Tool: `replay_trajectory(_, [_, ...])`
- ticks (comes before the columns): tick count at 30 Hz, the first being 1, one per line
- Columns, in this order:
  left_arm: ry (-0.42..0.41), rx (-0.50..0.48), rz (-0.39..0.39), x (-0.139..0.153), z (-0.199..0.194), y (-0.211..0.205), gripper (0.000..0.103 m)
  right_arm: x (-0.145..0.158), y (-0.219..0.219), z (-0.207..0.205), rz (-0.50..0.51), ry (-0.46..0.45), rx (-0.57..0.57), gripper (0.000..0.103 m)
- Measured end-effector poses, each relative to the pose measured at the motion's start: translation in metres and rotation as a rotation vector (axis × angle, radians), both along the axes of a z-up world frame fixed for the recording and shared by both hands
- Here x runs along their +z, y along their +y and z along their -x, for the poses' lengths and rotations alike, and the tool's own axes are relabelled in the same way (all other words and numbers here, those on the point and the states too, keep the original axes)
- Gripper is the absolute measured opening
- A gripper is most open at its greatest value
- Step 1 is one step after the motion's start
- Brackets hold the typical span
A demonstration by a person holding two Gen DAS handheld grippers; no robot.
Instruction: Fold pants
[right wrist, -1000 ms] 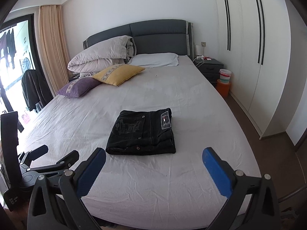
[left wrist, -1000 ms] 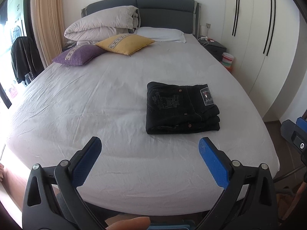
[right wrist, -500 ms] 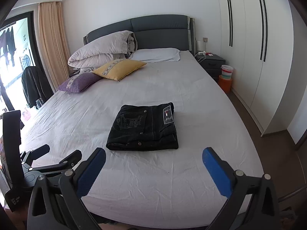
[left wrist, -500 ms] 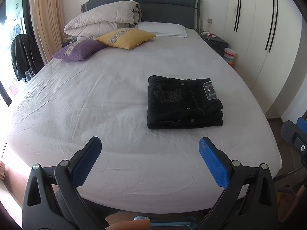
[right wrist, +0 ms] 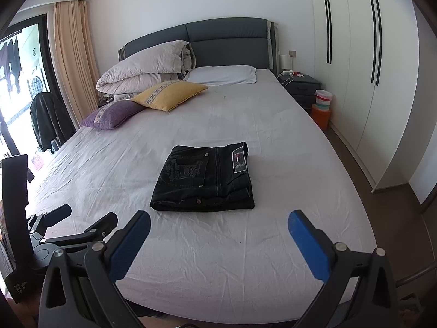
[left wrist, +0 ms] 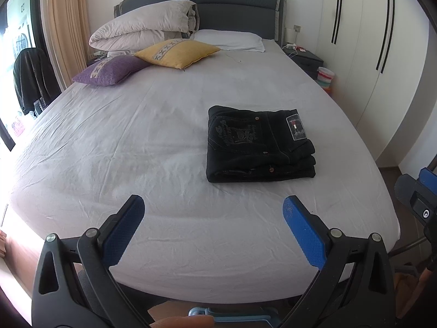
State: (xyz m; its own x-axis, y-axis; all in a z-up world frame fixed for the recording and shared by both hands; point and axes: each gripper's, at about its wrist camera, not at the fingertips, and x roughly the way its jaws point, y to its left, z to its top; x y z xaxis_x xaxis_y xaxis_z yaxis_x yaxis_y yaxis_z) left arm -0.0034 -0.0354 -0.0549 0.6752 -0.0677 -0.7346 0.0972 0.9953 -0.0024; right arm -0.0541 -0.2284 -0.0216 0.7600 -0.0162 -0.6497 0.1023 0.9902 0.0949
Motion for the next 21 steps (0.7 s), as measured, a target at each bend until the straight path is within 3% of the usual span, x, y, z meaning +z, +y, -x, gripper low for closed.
replay_trajectory(21, [0.008, -0.006, 0.003, -0.0037, -0.0014, -0.0004, 0.103, -0.0056, -0.0002, 0.0013, -0.002, 0.008, 0.006, 0.103])
